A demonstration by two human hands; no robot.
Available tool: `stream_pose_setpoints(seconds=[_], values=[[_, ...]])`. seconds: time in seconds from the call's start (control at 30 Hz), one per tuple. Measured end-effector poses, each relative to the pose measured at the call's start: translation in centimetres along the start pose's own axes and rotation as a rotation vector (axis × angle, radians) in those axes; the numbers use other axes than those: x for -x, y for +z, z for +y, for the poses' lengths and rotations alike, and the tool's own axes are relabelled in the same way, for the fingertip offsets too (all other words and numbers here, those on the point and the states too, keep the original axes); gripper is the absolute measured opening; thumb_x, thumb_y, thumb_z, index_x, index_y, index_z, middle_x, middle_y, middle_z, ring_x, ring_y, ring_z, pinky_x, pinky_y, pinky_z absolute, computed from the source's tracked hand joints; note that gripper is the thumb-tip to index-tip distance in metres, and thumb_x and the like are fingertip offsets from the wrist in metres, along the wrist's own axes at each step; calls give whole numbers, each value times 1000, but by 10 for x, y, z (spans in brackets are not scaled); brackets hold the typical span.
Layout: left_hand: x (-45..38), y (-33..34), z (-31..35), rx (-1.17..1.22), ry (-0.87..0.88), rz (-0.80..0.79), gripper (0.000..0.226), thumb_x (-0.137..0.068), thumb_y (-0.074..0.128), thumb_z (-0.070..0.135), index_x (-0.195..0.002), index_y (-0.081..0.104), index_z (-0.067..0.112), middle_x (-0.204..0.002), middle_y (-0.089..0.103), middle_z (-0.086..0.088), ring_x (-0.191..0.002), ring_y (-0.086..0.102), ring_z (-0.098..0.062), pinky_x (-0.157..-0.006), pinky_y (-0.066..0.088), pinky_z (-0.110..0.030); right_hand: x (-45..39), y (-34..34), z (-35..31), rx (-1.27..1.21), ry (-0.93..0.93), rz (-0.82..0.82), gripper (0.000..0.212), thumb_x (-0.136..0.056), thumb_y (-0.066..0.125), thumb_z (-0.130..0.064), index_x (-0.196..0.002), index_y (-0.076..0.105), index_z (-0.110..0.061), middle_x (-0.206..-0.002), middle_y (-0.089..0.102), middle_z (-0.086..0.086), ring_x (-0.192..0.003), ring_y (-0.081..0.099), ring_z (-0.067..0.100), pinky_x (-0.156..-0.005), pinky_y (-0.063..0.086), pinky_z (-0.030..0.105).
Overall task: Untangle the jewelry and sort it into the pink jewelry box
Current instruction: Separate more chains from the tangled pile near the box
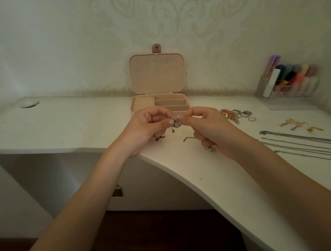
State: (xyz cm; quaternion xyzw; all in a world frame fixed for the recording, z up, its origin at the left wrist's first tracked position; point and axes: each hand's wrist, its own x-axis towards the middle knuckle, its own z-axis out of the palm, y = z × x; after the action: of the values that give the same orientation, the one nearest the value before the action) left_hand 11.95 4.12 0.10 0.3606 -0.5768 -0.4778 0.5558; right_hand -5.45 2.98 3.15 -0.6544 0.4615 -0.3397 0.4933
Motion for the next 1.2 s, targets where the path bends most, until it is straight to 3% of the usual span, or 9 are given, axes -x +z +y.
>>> stream_pose_setpoints(seconds=[0.13, 0.3, 0.5, 0.67, 0.83, 0.97, 1.2], values=[[-1, -1, -1, 15, 6, 11, 14, -73, 66, 10, -70, 70, 23, -67, 66, 1, -53, 33, -11, -47, 30, -15, 2, -4, -4, -71, -25, -49, 12, -89, 64, -27, -92, 59, -16, -39, 37, -17, -41, 18, 7, -40, 13, 19], [-1, -1, -1, 12, 6, 25, 16, -72, 67, 11, -69, 71, 26, -66, 67, 2, -54, 34, -12, -47, 31, -15, 3, -6, -7, -115, -43, -69, 7, -93, 58, -21, -94, 54, -16, -36, 41, -14, -40, 16, 6, -40, 12, 18], [-1, 0, 0, 38, 14, 34, 16, -71, 65, 8, -66, 70, 23, -62, 64, 4, -45, 34, -6, -44, 31, -13, -2, -6, -2, -144, -24, -48, 14, -91, 59, -21, -77, 55, -19, -46, 24, -10, -40, 17, 7, -38, 13, 16], [0, 0, 0, 43, 8, 8, 17, -72, 64, 7, -67, 71, 23, -62, 65, 4, -45, 33, -5, -45, 31, -13, -3, -6, -1, -119, -29, -39, 12, -90, 62, -25, -95, 61, -15, -44, 24, -12, -38, 18, 6, -37, 15, 16], [-1, -1, 0, 4, 15, 26, 7, -70, 72, 18, -69, 70, 25, -71, 54, -8, -49, 37, -8, -49, 32, -16, -5, -7, 0, -124, 0, 34, 11, -91, 60, -23, -82, 57, -17, -47, 26, -10, -38, 19, 6, -36, 16, 17], [-2, -3, 1, 84, 16, 115, 15, -78, 71, 16, -67, 68, 27, -72, 62, 11, -60, 46, -4, -51, 34, -14, -8, -19, -1, -131, 20, 145, 10, -91, 57, -21, -83, 55, -17, -44, 26, -12, -38, 20, 7, -36, 16, 17], [-5, 4, -8, -487, 21, 332, 10, -80, 72, 13, -75, 67, 20, -72, 56, 4, -58, 47, 1, -56, 40, -9, -6, -29, -7, -11, -59, 93, 12, -85, 68, -30, -88, 65, -19, -43, 28, -12, -39, 21, 8, -37, 21, 18]])
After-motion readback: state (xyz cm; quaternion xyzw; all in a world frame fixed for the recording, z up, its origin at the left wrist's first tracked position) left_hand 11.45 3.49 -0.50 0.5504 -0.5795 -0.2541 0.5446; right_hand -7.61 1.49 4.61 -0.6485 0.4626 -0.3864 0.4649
